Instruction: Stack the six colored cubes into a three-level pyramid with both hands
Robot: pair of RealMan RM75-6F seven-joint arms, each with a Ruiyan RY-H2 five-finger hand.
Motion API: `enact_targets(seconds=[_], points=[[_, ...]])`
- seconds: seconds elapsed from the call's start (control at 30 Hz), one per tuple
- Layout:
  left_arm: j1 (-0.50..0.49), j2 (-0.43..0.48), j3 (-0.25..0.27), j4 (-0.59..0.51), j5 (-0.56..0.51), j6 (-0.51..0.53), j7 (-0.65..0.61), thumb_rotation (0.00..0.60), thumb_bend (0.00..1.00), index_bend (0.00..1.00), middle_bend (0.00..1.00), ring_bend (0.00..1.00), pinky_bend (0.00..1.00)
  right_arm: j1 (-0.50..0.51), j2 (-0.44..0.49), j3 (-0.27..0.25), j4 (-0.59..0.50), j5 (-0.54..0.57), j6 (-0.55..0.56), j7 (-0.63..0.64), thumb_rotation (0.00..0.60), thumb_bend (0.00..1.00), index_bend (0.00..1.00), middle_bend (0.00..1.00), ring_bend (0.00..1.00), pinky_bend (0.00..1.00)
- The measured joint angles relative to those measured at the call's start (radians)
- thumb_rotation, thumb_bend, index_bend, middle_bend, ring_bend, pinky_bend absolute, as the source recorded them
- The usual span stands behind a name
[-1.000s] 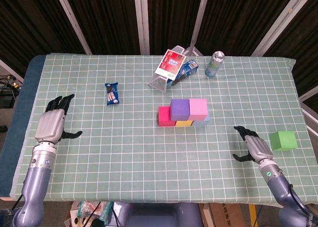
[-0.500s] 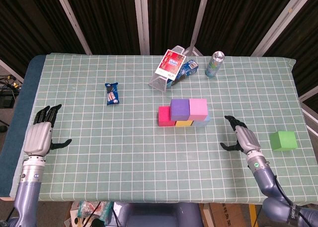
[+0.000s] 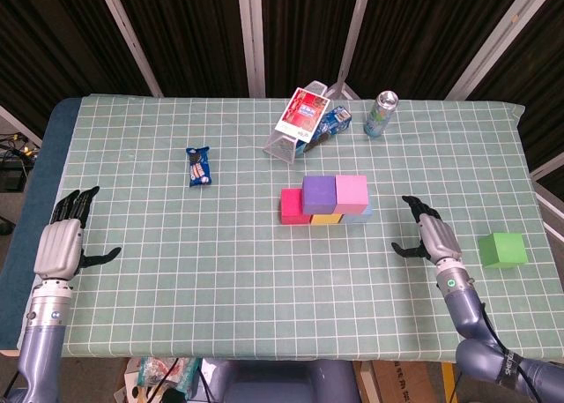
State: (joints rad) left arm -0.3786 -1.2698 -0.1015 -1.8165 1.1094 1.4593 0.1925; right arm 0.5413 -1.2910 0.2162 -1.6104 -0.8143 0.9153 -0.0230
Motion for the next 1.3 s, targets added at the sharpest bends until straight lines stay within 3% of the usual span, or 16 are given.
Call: enact_targets(seconds=[0.83, 1.3], points=[[0.005, 0.083, -0.085, -0.114, -0.019, -0.045, 0.056, 0.600, 0.17, 0.00, 0.07, 0.00, 0.03, 0.028, -0.052, -0.029, 0.017, 0.131, -0.024, -0.094, 0.600, 0.32, 0.00, 0.00, 0.00, 0.00], [0.006, 0.089, -0.102, -0.129, -0.038, -0.059, 0.078, 0.600, 0.17, 0.00, 0.07, 0.00, 0.03, 0.061, -0.083, -0.030, 0.025, 0.150, -0.045, -0.123, 0.600, 0.32, 0.00, 0.00, 0.00, 0.00]])
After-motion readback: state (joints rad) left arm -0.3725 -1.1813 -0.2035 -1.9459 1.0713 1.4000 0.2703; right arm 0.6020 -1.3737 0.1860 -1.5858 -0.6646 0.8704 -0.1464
